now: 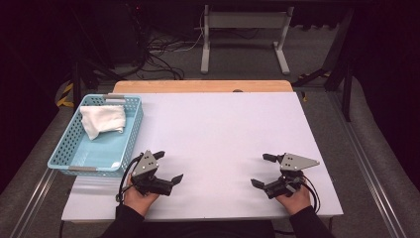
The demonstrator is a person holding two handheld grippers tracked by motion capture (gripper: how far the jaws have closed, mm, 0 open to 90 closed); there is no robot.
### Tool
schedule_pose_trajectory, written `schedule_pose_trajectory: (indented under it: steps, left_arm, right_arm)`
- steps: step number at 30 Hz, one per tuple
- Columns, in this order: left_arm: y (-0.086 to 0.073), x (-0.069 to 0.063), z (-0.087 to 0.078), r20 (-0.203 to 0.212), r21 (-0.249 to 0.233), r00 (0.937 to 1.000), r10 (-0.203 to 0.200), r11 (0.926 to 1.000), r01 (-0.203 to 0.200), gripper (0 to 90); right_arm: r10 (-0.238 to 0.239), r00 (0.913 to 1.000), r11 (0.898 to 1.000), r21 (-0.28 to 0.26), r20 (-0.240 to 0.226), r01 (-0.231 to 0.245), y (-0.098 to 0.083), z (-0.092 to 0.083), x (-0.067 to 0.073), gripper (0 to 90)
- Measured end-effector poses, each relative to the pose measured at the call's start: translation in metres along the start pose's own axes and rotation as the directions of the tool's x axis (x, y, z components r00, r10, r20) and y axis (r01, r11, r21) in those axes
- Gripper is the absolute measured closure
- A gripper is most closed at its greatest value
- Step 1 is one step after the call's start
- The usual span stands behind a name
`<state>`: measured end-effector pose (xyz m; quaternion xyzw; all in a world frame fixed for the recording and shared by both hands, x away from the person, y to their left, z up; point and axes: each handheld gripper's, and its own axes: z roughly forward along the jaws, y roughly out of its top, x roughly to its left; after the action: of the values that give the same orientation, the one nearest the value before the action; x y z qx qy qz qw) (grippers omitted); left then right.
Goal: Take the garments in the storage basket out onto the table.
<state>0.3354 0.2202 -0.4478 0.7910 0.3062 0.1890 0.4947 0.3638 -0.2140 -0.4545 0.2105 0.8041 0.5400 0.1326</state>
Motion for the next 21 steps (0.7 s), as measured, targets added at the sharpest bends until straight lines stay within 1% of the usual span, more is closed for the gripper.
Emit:
schedule_pose_trajectory:
  steps: [9, 11, 12, 17, 20, 21]
  left_arm:
    - [0.012, -0.001, -0.006, 0.000, 0.006, 1.0000, -0.003, 1.0000, 0.003, 0.0]
    - [0.013, -0.001, -0.007, -0.008, 0.014, 1.0000, 0.001, 0.9999, -0.001, 0.2]
    - [0.015, 0.000, -0.007, -0.002, 0.034, 1.0000, 0.001, 0.9994, -0.001, 1.2]
    - [0.018, -0.001, -0.009, 0.006, 0.031, 1.0000, 0.004, 0.9995, -0.005, 1.6]
    - [0.023, 0.000, -0.011, 0.001, 0.035, 1.0000, 0.008, 0.9994, -0.008, 1.5]
    - [0.025, 0.001, -0.012, -0.009, 0.042, 0.9999, 0.011, 0.9991, -0.011, 1.4]
  right_arm:
    - [-0.001, 1.0000, 1.000, 0.013, -0.005, 0.001, 0.000, 0.001, 0.002, 0.6]
    - [0.001, 1.0000, 1.000, 0.014, -0.004, -0.001, 0.000, 0.001, 0.001, 0.6]
    - [0.003, 1.0000, 1.000, 0.012, -0.002, -0.003, 0.000, 0.001, 0.001, 0.6]
    - [0.012, 0.9999, 1.000, 0.012, 0.000, -0.012, -0.001, 0.001, 0.000, 0.5]
    - [0.014, 0.9999, 1.000, 0.012, -0.001, -0.014, -0.001, 0.001, 0.000, 0.6]
    - [0.015, 0.9999, 1.000, 0.012, -0.001, -0.015, -0.001, 0.001, 0.000, 0.6]
